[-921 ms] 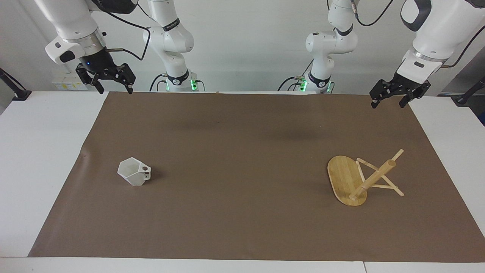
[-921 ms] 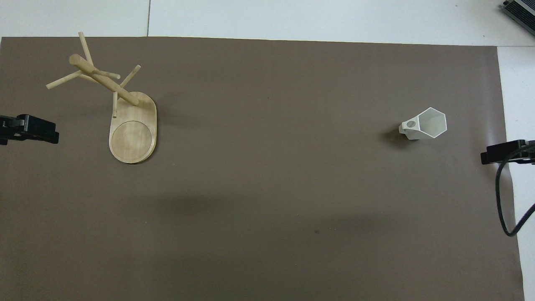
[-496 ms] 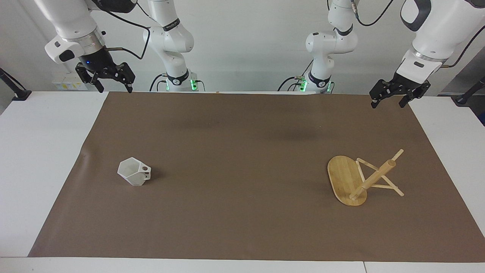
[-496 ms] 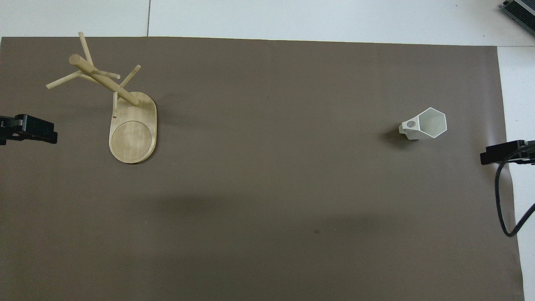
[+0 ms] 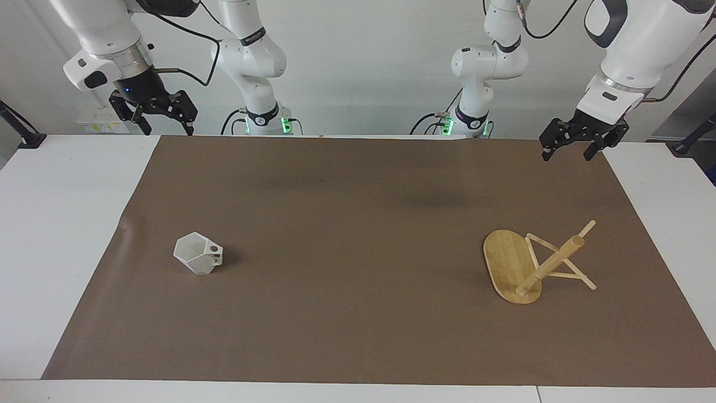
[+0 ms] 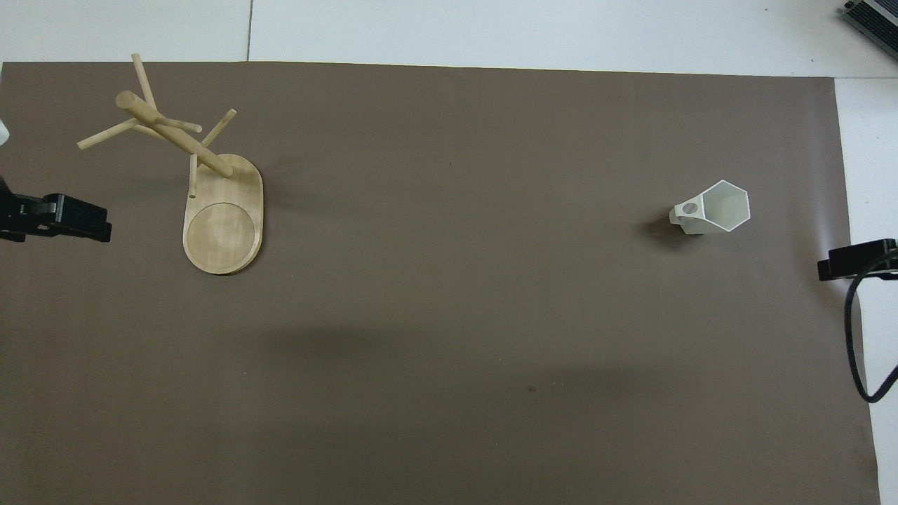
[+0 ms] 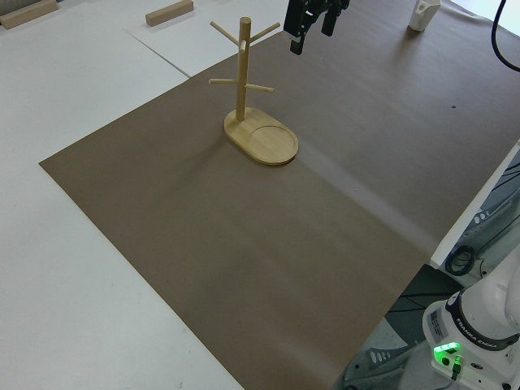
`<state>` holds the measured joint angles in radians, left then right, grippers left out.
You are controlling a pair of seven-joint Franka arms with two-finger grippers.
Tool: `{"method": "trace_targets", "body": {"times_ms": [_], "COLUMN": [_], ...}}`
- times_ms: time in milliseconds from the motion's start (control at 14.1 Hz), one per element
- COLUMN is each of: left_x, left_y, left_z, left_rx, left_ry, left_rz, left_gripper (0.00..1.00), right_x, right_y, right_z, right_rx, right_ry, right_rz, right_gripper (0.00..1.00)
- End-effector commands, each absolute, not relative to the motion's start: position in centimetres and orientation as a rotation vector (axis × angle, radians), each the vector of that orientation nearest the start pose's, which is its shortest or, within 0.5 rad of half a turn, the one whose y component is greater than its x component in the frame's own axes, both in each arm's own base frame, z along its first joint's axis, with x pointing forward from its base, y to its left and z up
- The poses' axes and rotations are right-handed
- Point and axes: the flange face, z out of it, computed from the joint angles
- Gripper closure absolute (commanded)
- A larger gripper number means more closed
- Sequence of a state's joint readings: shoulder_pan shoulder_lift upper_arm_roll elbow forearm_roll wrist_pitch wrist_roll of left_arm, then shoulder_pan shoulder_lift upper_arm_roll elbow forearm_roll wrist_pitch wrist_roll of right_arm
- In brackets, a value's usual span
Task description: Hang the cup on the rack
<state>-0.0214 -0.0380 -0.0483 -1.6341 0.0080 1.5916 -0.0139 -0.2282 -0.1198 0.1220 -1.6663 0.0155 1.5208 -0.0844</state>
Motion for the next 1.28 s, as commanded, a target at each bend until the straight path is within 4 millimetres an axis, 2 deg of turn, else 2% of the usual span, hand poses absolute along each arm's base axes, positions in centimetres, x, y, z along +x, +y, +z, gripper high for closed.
{"method": "trace_targets", "body": {"times_ms": [0, 142, 567, 850, 1205], "left_x": [52.4, 51.8, 51.8, 51.9, 52.0], "left_y": [-3.2, -3.2, -3.8, -3.7, -3.8], "left_z": [60.6, 59.9, 60.1, 60.3, 60.3], "left_rx": [-3.135, -3.133, -3.133, -3.133, -3.134], "left_ry": [0.079, 0.079, 0.093, 0.093, 0.091], "left_rz": [0.002, 0.024, 0.019, 0.012, 0.012], "left_gripper": [0.0, 0.0, 0.0, 0.0, 0.0], "right_x": [51.0, 51.5, 52.6, 54.1, 57.7], "right_y": [-4.2, -4.2, -6.4, -6.7, -7.8], "right_z": [64.0, 63.8, 60.1, 57.0, 51.1], "right_rx": [-3.148, -3.15, -3.152, -3.151, -3.138], "right_ry": [-0.003, -0.008, 0.03, -0.005, 0.004], "right_rz": [-0.036, -0.094, -0.142, -0.191, -0.225], "right_gripper": [0.0, 0.0, 0.0, 0.0, 0.0]}}
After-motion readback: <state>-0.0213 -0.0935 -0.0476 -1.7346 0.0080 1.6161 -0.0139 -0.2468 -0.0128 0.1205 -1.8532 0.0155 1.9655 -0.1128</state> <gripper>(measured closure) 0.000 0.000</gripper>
